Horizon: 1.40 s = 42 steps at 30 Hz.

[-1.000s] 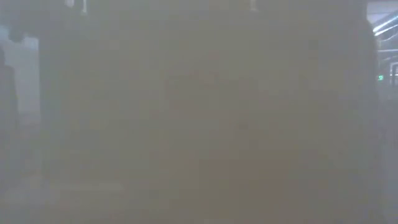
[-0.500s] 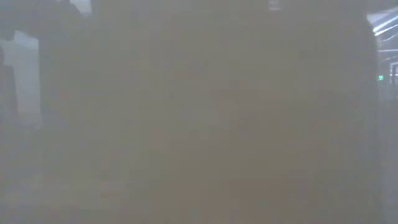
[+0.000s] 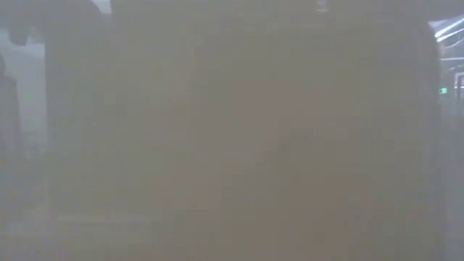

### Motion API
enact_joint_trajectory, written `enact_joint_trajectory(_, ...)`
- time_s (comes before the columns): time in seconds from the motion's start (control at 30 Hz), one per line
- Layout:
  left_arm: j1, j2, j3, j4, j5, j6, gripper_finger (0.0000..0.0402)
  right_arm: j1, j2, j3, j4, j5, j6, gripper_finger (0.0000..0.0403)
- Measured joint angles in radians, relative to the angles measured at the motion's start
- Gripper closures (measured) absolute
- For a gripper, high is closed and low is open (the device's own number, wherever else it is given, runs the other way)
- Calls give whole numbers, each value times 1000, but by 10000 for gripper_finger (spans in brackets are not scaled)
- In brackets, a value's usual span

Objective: Sort blocks by size
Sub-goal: Put the large red game piece into the transparent bin, then put the small blue game piece into the black bin

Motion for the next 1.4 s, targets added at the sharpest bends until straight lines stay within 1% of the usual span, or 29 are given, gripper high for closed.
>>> enact_joint_trajectory(0.1,0,0,0,27,0,0,161,17,-38,0,-10,0,7,63)
enact_joint_trajectory(0.2,0,0,0,49,-1,0,161,48,-82,0,-19,1,25,80)
enact_joint_trajectory(0.3,0,0,0,75,-1,-1,161,94,-131,0,-34,3,77,101)
enact_joint_trajectory(0.37,0,0,0,110,-1,-1,161,141,-162,0,-50,31,112,114)
enact_joint_trajectory(0.5,0,0,0,218,1,-31,161,256,-216,0,-97,125,200,137)
enact_joint_trajectory(0.57,0,-1,0,251,2,-36,161,321,-237,0,-120,161,255,147)
enact_joint_trajectory(0.7,0,-2,0,242,2,-30,161,454,-257,0,-140,192,365,159)
enact_joint_trajectory(0.83,0,-2,0,242,7,-30,161,592,-258,0,-147,209,487,163)
enact_joint_trajectory(0.97,0,-2,0,240,48,-54,161,746,-247,-2,-168,236,625,162)
enact_joint_trajectory(1.2,-1,0,0,204,53,-162,161,1034,-241,-68,-185,261,921,164)
enact_joint_trajectory(1.4,-1,6,0,160,56,-165,161,1284,-233,-177,-164,257,1232,163)
